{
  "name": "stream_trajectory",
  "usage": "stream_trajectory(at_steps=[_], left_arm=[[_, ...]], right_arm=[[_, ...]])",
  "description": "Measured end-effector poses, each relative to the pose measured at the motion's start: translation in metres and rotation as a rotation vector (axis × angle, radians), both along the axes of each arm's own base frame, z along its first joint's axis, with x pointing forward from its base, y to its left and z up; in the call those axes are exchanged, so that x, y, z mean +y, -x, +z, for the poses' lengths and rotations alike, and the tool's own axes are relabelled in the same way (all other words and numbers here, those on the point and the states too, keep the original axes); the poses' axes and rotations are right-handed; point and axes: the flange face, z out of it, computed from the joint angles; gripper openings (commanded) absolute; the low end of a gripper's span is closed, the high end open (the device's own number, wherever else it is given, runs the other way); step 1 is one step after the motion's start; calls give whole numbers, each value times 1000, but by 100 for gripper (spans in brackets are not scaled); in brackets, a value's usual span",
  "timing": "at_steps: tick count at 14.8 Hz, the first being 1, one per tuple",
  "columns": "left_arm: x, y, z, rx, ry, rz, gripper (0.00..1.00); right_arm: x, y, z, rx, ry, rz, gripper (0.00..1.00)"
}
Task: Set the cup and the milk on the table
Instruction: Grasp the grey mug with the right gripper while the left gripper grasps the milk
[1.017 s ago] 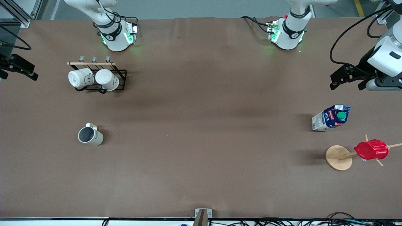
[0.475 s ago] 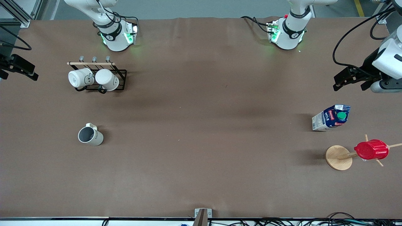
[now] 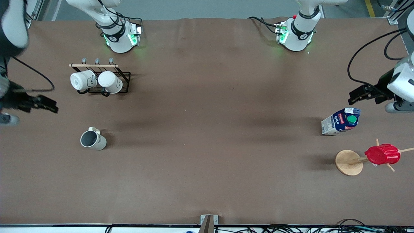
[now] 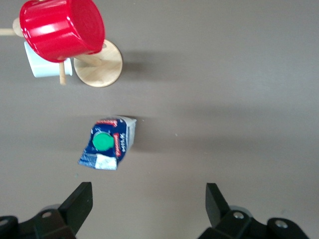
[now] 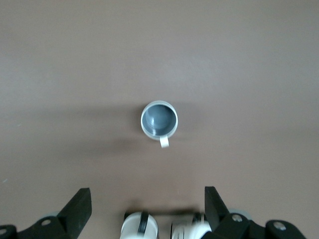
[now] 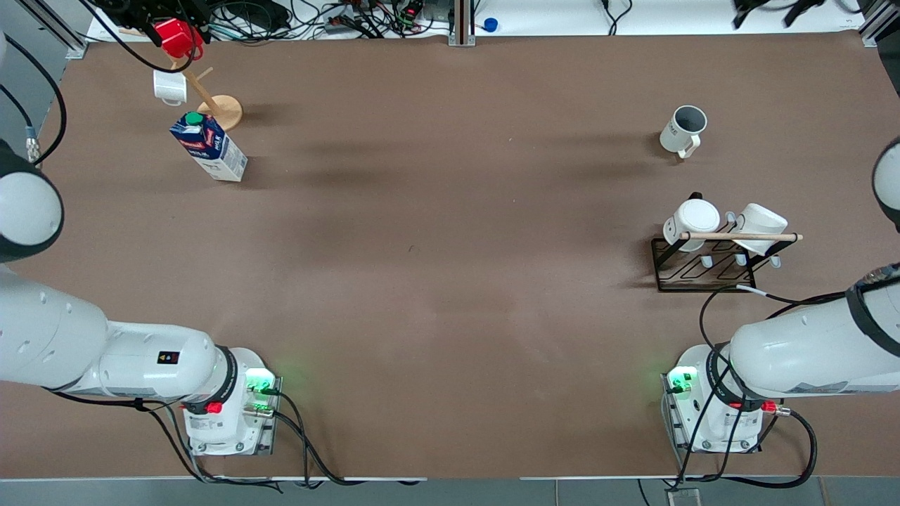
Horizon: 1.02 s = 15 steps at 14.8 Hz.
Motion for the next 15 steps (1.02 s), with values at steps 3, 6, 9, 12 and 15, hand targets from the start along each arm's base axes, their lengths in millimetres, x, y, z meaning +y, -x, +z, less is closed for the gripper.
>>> stream_trajectory(at_steps=[3, 6, 9, 12, 15], left_arm=[[30, -13, -43, 17, -13, 31, 100], [47, -24, -87, 35, -33, 52, 100], [60, -25, -123, 31, -41, 72, 100], [66, -20, -153, 34, -44, 81, 100], [67, -16, -170, 43, -45, 85, 100]], right_arm=[[-12, -14, -85, -26, 3, 82, 100], [-30, -12, -164, -68, 12, 148, 100], [-41, -7, -226, -73, 20, 181, 100], [-47, -8, -256, -68, 26, 221, 97], [-48, -9, -268, -93, 33, 230, 88]])
